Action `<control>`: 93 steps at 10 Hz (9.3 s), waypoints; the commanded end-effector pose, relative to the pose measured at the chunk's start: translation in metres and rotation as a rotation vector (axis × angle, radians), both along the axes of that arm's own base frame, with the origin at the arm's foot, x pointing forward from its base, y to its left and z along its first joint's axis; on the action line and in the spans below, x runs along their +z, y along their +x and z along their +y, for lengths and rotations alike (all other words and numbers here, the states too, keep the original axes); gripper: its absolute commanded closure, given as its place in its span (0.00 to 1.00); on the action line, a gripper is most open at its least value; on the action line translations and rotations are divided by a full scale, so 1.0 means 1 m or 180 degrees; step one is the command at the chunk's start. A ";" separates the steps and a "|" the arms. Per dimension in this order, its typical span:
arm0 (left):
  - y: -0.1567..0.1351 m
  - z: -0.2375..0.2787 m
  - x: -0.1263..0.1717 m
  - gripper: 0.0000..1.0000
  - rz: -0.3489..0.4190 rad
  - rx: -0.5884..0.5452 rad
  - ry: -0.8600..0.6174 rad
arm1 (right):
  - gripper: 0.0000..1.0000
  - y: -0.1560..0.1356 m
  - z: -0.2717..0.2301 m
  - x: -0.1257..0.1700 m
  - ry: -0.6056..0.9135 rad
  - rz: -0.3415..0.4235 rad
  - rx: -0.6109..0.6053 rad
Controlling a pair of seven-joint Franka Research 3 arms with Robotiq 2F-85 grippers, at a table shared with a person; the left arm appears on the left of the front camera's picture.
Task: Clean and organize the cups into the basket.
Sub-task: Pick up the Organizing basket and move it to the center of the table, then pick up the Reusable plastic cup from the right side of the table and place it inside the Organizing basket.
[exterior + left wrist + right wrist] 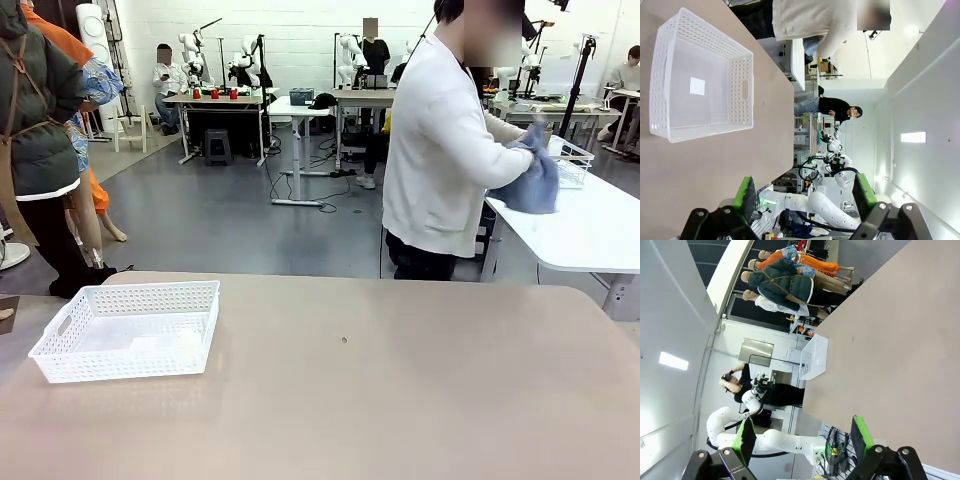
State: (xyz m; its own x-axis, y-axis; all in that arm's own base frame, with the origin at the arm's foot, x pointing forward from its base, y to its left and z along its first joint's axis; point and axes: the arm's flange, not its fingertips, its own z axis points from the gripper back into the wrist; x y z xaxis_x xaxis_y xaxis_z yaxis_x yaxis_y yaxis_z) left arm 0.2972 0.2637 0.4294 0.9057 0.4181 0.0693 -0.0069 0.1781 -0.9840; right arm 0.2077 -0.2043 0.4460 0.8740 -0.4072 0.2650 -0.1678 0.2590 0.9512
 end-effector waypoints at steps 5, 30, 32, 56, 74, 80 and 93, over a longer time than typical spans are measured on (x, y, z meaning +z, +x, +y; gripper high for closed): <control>0.000 0.001 0.002 0.00 -0.0043 0.0011 -0.0046 | 0.00 0.003 0.001 0.000 0.0000 -0.0041 0.0010; 0.000 0.001 0.002 0.00 -0.0043 0.0011 -0.0046 | 0.00 0.003 0.001 0.000 0.0000 -0.0041 0.0010; 0.000 0.001 0.002 0.00 -0.0043 0.0011 -0.0046 | 0.00 0.003 0.001 0.000 0.0000 -0.0041 0.0010; 0.078 -0.176 0.026 0.00 0.0446 -0.0525 0.4500 | 0.00 0.137 0.090 -0.032 -0.2088 -0.2945 0.2257; 0.102 -0.187 -0.020 0.00 0.0955 -0.0523 0.4495 | 0.00 0.222 0.177 -0.118 -0.1628 -0.3768 0.2794; 0.100 -0.160 -0.027 0.00 0.1037 -0.0306 0.4256 | 0.00 0.238 0.203 -0.153 -0.0953 -0.3867 0.2864; 0.122 -0.154 -0.056 0.00 0.1039 -0.0542 0.4235 | 0.00 0.273 0.274 -0.182 -0.0697 -0.3704 0.3280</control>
